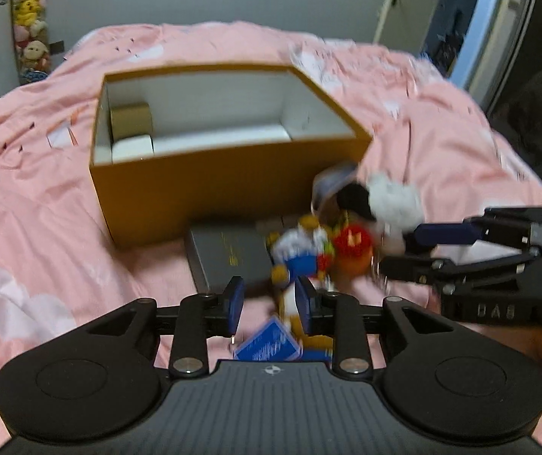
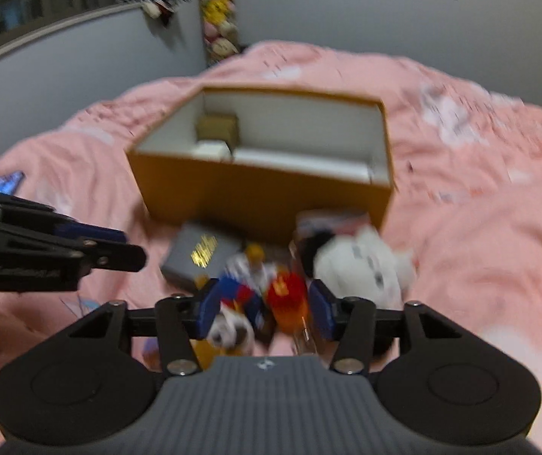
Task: Organize objects
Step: 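Move both grippers back toward the dark grey box and plush toys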
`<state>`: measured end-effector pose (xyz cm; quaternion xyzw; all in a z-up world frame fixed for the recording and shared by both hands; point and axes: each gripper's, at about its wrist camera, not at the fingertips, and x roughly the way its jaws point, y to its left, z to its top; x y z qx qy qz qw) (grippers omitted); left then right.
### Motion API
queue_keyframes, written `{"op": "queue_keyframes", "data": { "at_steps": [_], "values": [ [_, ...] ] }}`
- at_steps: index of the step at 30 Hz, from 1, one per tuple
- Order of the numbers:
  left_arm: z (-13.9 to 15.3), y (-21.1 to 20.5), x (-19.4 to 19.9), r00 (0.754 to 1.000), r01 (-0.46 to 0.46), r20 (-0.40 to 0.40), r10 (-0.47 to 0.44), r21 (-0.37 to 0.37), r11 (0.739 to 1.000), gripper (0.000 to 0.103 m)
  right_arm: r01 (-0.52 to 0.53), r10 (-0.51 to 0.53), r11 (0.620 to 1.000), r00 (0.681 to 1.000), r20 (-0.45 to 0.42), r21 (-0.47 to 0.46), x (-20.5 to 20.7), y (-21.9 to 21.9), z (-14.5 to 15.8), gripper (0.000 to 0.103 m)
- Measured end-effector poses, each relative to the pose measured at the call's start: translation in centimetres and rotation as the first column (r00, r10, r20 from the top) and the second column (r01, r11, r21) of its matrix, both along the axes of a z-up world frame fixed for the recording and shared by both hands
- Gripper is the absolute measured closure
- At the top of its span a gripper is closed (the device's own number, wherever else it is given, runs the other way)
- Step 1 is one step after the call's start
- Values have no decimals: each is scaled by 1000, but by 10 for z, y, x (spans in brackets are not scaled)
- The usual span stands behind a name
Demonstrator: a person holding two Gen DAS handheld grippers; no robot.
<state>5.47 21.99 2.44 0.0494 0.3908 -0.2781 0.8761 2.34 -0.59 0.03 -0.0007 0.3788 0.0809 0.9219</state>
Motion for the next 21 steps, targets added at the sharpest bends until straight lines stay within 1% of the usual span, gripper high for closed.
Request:
{"op": "queue_keyframes", "data": {
  "at_steps": [2, 3, 4, 6, 7, 8, 9, 10, 12, 13, 15, 16, 17, 19, 21],
  "values": [
    [-7, 2, -5, 1000, 7, -3, -7, 23, 1000, 69, 16, -16, 1000, 1000, -13, 22, -6, -4, -6, 47],
    [-8, 3, -8, 1000, 14, 12, -14, 37, 999, 69, 28, -28, 999, 1000, -10, 38, -7, -7, -7, 47],
    [-7, 5, -11, 998, 31, 45, -34, 61, 998, 69, 35, -35, 998, 999, -4, 46, -9, -9, -6, 47],
    [-2, 8, -21, 986, 59, 148, -79, 135, 989, 69, 44, -45, 998, 999, 17, 54, -11, -12, -3, 47],
    [0, 9, -27, 972, 75, 207, -115, 192, 978, 69, 44, -45, 998, 999, 25, 53, -12, -12, -3, 46],
    [2, 12, -30, 951, 86, 265, -158, 264, 961, 68, 43, -45, 998, 999, 30, 53, -14, -12, -2, 46],
    [4, 15, -31, 935, 88, 301, -187, 313, 946, 68, 42, -44, 998, 999, 30, 55, -14, -12, -3, 46],
    [6, 20, -31, 920, 93, 328, -213, 346, 934, 67, 41, -43, 998, 999, 28, 54, -13, -11, -3, 46],
    [12, 32, -24, 904, 124, 340, -258, 368, 921, 59, 40, -41, 998, 999, 25, 43, -13, -7, -4, 45],
    [14, 38, -22, 895, 135, 349, -277, 381, 915, 58, 39, -40, 999, 999, 26, 37, -12, -7, -3, 45],
    [15, 50, -15, 879, 119, 373, -297, 432, 894, 57, 38, -39, 999, 999, 35, 23, -13, -4, -2, 45],
    [15, 55, -13, 878, 110, 376, -298, 447, 888, 57, 40, -40, 999, 998, 39, 20, -13, -3, -2, 45],
    [15, 63, -8, 882, 105, 368, -293, 453, 885, 57, 44, -45, 999, 998, 42, 18, -14, -3, -1, 44],
    [13, 76, -1, 896, 94, 351, -272, 447, 889, 57, 57, -58, 998, 997, 41, 19, -14, -4, -2, 41],
    [10, 86, 4, 906, 76, 341, -252, 453, 888, 57, 70, -71, 997, 997, 33, 22, -13, -5, -3, 41]
  ]
}}
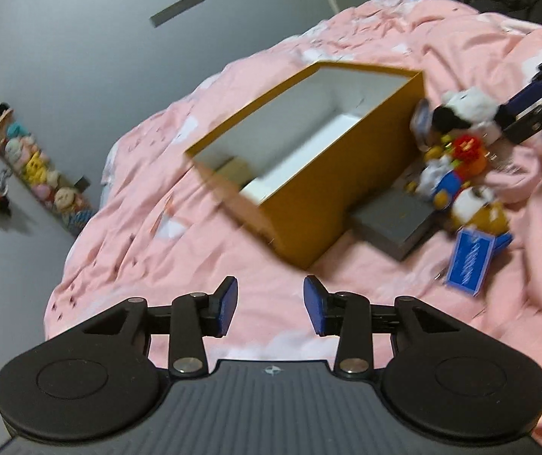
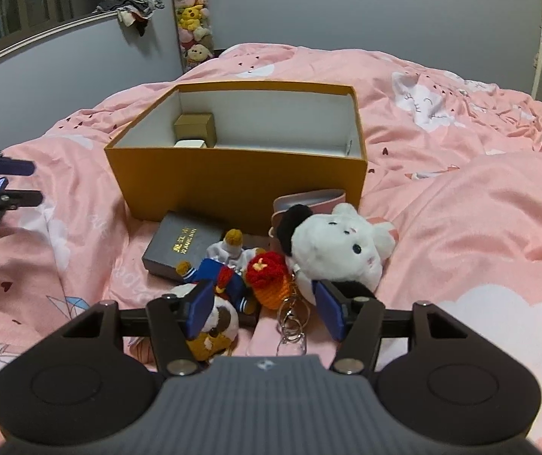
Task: Organize objects
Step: 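Move both grippers back toward the dark grey box and plush toys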
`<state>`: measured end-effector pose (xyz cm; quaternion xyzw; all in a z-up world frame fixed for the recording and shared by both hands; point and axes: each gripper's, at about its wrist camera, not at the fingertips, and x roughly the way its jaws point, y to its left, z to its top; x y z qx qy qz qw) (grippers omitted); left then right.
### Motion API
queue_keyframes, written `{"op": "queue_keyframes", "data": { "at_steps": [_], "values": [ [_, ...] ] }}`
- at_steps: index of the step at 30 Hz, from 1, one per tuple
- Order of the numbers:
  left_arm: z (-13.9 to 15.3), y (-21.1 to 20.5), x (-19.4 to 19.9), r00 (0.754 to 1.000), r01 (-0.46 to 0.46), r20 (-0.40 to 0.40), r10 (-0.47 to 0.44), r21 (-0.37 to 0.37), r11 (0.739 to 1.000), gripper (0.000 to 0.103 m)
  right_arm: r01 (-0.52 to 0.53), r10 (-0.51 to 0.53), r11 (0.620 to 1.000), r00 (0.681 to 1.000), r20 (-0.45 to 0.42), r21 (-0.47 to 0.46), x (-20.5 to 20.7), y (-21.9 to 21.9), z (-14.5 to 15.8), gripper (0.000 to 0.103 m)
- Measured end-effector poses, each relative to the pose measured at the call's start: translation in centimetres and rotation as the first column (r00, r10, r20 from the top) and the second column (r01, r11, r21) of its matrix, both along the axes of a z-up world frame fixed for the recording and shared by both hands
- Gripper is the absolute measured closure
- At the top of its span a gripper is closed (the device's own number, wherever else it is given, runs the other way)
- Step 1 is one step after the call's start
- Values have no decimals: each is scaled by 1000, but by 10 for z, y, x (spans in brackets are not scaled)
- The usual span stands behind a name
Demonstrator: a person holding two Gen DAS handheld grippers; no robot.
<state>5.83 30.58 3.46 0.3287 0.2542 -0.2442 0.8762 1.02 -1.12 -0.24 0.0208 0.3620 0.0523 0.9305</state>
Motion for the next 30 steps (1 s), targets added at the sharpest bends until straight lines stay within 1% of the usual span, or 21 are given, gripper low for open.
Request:
{"op": "queue_keyframes", "data": {
  "at_steps": [3, 6, 9, 11, 12, 14, 17, 19, 21, 22, 25, 27, 28, 30],
  "values": [
    [-9, 9, 5, 999, -25, -26, 26, 20, 999, 57, 10, -10, 1000, 1000, -14, 3, 2, 0, -2, 41],
    [-16, 18, 11, 997, -69, -30, 70, 51, 996, 57, 13, -13, 1000, 1000, -23, -4, 4, 1, -3, 41],
    [-9, 25, 15, 995, -100, 1, 100, 22, 995, 57, 20, -20, 1000, 999, -27, -9, 6, 1, -2, 41],
    [-1, 23, 11, 994, -94, 54, 94, 14, 995, 57, 26, -27, 1000, 999, -28, -13, 6, 1, -2, 41],
    [5, 20, 11, 993, -95, 76, 95, -5, 995, 57, 27, -27, 1000, 999, -30, -15, 6, 1, -2, 41],
    [13, 12, 8, 993, -78, 86, 82, -46, 996, 57, 23, -24, 1000, 999, -35, -20, 6, 2, -3, 41],
    [20, -5, 3, 996, -42, 80, 49, -85, 996, 57, 14, -15, 1000, 999, -44, -25, 7, 4, -4, 41],
    [24, -16, 0, 998, -15, 56, 22, -129, 991, 57, 13, -14, 1000, 999, -49, -24, 8, 4, -5, 41],
    [26, -28, -2, 1000, 1, 7, 0, -183, 983, 57, 14, -15, 1000, 998, -56, -22, 8, 3, -6, 41],
    [26, -34, -3, 999, 22, -21, -26, -204, 979, 57, 13, -15, 1000, 998, -59, -20, 9, 3, -7, 41],
    [21, -54, -6, 992, 58, -98, -86, -262, 963, 57, 10, -11, 1000, 997, -73, -17, 10, 2, -9, 42],
    [15, -65, -4, 982, 62, -152, -112, -300, 952, 57, 7, -9, 1000, 997, -81, -16, 11, 2, -11, 44],
    [12, -71, -2, 978, 56, -175, -117, -320, 946, 57, 7, -8, 1000, 996, -84, -15, 12, 2, -11, 48],
    [6, -80, 6, 970, 20, -222, -102, -341, 940, 57, 2, -3, 1000, 996, -87, -13, 13, 2, -11, 51]
  ]
}}
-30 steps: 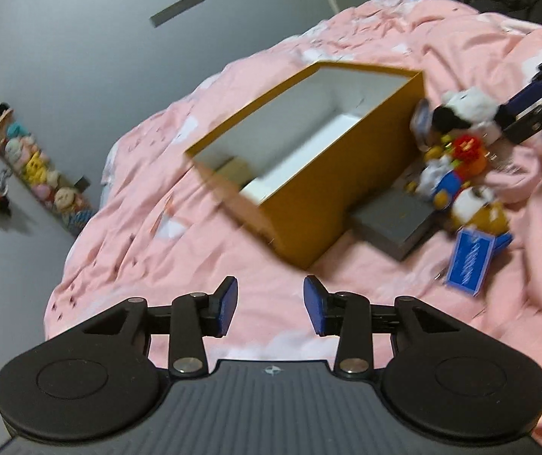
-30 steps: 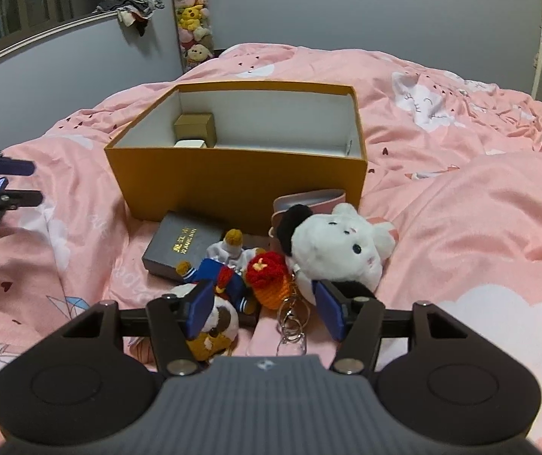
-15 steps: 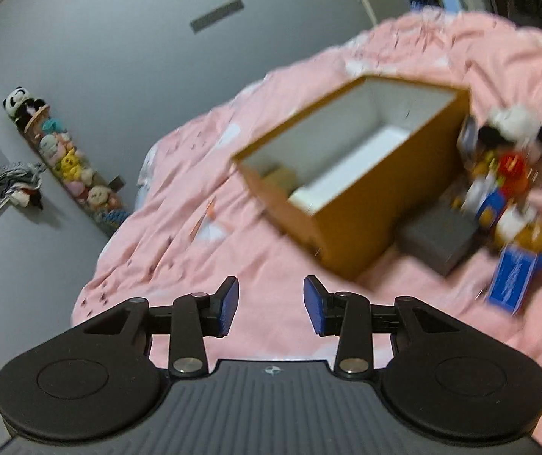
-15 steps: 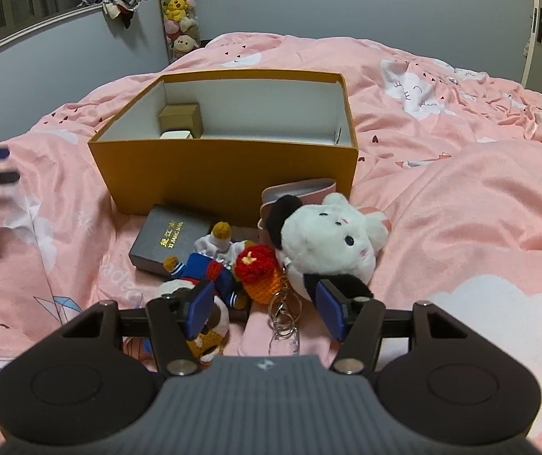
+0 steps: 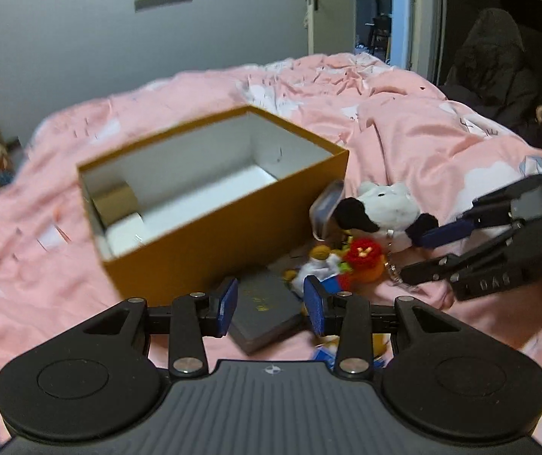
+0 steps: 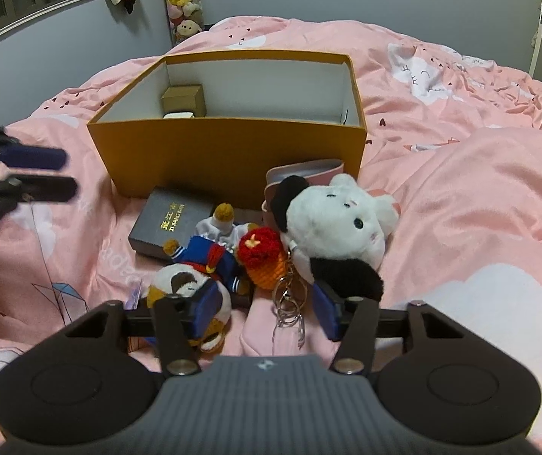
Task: Organize objects
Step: 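Move both grippers back toward the dark grey box and plush toys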
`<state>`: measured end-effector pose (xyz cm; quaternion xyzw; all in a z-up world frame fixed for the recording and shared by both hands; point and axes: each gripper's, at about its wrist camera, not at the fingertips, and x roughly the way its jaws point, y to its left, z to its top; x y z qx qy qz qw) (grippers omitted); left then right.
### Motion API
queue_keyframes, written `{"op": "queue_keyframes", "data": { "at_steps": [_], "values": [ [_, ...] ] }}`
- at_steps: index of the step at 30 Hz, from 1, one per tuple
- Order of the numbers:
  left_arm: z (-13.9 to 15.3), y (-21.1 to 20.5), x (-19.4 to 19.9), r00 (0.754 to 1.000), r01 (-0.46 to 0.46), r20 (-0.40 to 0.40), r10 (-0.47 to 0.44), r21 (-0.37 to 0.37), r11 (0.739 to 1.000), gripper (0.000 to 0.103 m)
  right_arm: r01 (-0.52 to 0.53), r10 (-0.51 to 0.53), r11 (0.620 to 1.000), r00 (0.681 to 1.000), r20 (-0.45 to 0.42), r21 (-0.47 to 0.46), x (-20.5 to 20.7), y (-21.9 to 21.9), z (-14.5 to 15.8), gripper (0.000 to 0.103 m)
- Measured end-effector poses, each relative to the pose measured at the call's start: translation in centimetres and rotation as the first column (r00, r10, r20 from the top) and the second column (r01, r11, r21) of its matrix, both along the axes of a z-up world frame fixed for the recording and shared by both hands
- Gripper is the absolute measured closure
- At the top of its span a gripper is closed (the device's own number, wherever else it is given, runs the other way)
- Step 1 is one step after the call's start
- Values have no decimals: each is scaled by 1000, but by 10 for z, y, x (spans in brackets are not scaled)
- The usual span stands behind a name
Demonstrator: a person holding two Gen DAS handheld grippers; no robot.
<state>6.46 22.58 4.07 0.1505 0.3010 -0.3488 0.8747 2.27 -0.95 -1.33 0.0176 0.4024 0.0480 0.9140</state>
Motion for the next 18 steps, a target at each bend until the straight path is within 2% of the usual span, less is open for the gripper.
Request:
{"op": "queue_keyframes", "data": {
  "at_steps": [2, 5, 8, 12, 14, 18],
  "values": [
    [-6, -4, 11, 998, -46, -43, 45, -28, 999, 56, -8, 8, 1000, 1000, 2, -3, 1, 0, 2, 53],
    [-18, -5, 33, 980, -149, -138, 143, -38, 988, 45, -28, 28, 1000, 1000, 12, -6, 4, 3, 5, 53],
    [-35, -3, 56, 937, -245, -265, 226, -38, 969, 42, -52, 52, 999, 999, 16, 12, 12, 5, 8, 54],
    [-58, 3, 80, 869, -334, -410, 275, -76, 940, 36, -69, 69, 997, 997, 25, 17, 25, 8, 12, 55],
    [-68, 7, 90, 840, -367, -458, 290, -88, 926, 36, -83, 83, 996, 996, 22, 21, 32, 9, 13, 57],
    [-84, 10, 103, 799, -405, -516, 310, -79, 911, 36, -101, 101, 995, 995, 11, 18, 44, 13, 11, 59]
  ]
}}
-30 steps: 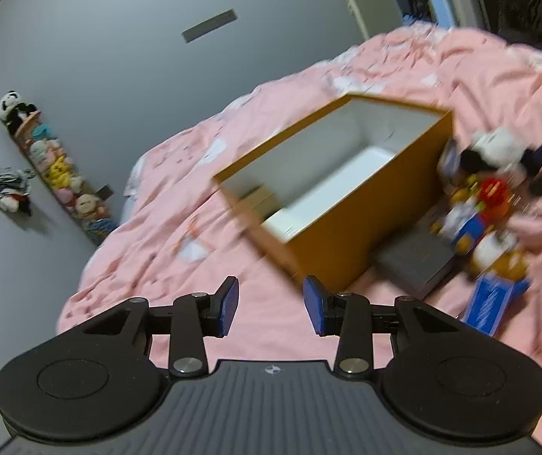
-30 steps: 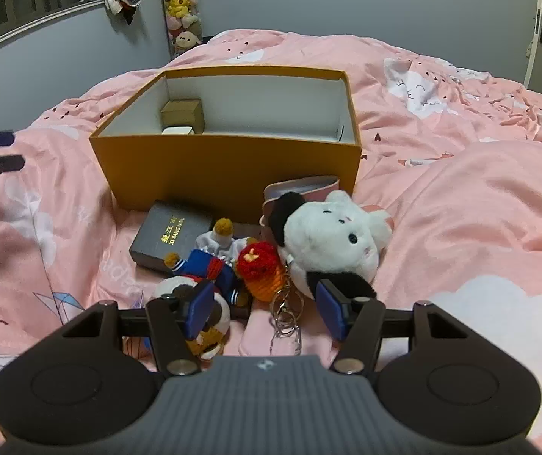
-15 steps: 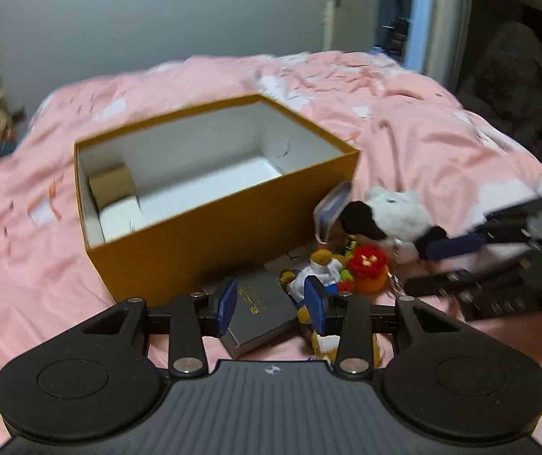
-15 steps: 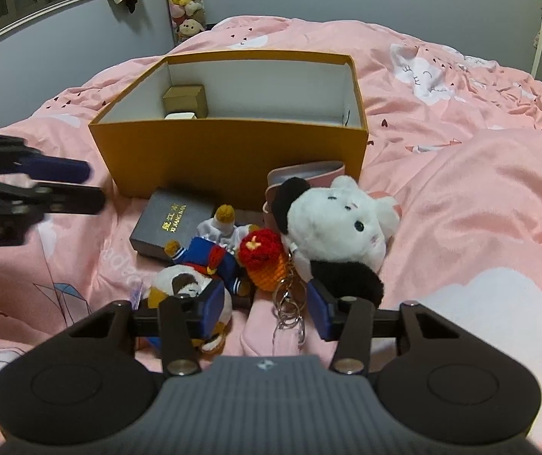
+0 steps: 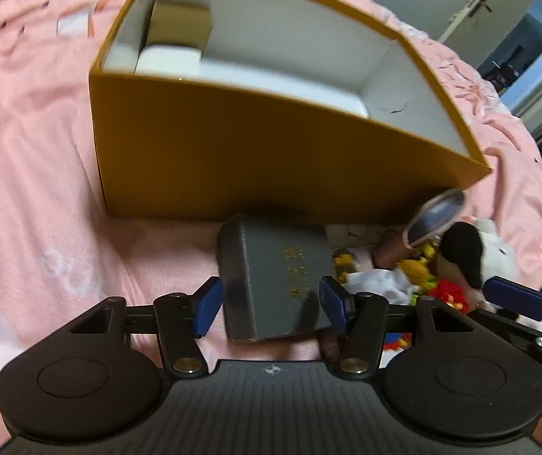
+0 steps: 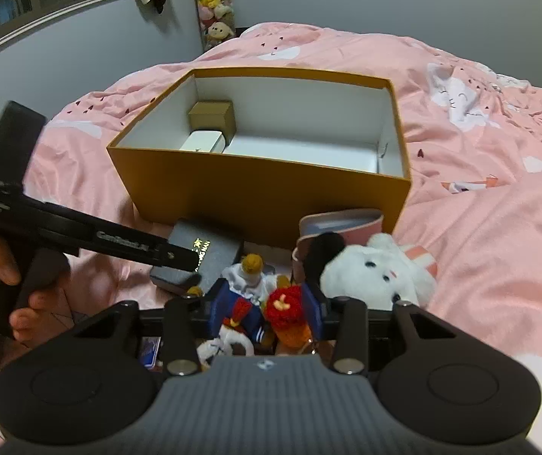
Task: Organize objects
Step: 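Grasp the dark grey box with the left gripper and lift it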
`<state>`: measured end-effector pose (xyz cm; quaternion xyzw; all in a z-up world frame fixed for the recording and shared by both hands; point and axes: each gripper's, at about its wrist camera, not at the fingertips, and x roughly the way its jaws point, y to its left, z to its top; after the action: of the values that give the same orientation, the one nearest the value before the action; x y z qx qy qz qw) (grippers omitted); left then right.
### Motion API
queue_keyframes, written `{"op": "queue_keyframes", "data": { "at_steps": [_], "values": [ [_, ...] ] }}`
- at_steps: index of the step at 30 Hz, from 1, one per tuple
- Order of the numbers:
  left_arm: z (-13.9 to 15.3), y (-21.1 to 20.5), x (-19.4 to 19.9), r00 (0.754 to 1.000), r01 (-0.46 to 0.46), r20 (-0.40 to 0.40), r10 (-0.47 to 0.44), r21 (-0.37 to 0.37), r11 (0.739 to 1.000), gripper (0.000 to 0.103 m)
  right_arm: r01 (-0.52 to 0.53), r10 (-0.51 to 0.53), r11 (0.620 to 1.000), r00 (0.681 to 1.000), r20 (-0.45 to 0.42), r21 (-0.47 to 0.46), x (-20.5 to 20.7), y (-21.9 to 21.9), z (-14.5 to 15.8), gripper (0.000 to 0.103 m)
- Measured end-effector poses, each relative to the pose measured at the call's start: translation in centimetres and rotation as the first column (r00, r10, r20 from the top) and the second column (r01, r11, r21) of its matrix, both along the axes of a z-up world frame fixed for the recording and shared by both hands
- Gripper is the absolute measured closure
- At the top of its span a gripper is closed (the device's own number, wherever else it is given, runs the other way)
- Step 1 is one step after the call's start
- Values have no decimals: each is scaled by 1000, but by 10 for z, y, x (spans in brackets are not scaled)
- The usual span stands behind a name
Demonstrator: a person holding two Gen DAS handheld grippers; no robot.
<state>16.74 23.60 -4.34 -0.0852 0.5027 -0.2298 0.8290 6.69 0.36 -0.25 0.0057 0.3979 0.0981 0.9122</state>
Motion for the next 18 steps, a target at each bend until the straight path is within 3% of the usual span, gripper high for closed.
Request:
{"op": "queue_keyframes", "data": {
  "at_steps": [5, 10, 15, 18],
  "values": [
    [-18, 1, 15, 997, -33, -67, 28, -68, 997, 27, -12, 12, 1000, 1000, -15, -17, 11, 4, -5, 59],
    [-30, 6, 21, 994, -68, -92, 57, -127, 990, 28, -17, 16, 1000, 999, -38, -18, 18, 5, -10, 59],
    [-19, 20, 12, 993, -106, -67, 95, -173, 979, 53, -42, 41, 999, 998, -43, -31, 24, 9, -8, 60],
    [-3, 25, 0, 995, -103, -18, 102, -159, 982, 57, -100, 98, 994, 994, -39, -53, 29, 16, -1, 60]
  ]
}}
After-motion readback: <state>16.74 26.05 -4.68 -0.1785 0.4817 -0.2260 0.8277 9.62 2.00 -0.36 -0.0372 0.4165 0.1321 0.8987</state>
